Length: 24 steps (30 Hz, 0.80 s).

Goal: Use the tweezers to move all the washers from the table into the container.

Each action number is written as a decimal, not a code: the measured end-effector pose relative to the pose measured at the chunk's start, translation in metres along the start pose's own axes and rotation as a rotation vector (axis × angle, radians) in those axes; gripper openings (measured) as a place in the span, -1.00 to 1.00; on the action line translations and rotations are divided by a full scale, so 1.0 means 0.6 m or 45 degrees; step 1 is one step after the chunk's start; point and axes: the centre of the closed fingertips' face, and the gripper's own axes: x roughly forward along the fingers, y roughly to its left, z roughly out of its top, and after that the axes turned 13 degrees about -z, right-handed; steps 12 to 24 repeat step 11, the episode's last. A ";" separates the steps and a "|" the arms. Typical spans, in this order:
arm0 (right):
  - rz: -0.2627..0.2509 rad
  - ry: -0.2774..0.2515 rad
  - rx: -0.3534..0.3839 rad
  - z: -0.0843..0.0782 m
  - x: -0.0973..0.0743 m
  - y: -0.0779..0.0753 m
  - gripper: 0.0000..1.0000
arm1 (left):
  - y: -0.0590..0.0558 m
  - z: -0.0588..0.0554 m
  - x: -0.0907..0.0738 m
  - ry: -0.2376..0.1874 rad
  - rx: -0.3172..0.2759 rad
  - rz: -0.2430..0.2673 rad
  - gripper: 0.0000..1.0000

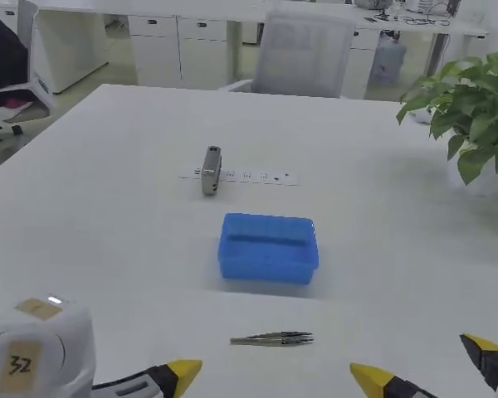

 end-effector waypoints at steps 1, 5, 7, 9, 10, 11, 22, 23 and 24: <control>-0.003 -0.001 -0.015 -0.002 0.000 -0.001 0.78 | 0.001 0.000 0.001 0.000 0.007 0.004 0.98; -0.013 -0.006 -0.044 -0.004 0.003 -0.003 0.83 | 0.004 -0.003 0.002 0.002 0.004 0.016 0.98; -0.012 -0.005 -0.040 -0.004 0.003 -0.003 0.82 | 0.006 -0.003 0.003 -0.008 -0.006 0.023 0.98; -0.021 -0.002 -0.036 -0.004 0.003 -0.005 0.83 | 0.007 -0.005 0.003 -0.005 -0.007 0.029 0.98; -0.021 -0.001 -0.035 -0.005 0.004 -0.006 0.83 | 0.007 -0.005 0.002 -0.004 -0.005 0.031 0.98; -0.021 0.003 -0.033 -0.006 0.004 -0.006 0.83 | 0.007 -0.006 0.001 0.003 0.002 0.031 0.98; -0.021 0.003 -0.033 -0.006 0.004 -0.006 0.83 | 0.007 -0.006 0.001 0.003 0.002 0.031 0.98; -0.021 0.003 -0.033 -0.006 0.004 -0.006 0.83 | 0.007 -0.006 0.001 0.003 0.002 0.031 0.98; -0.021 0.003 -0.033 -0.006 0.004 -0.006 0.83 | 0.007 -0.006 0.001 0.003 0.002 0.031 0.98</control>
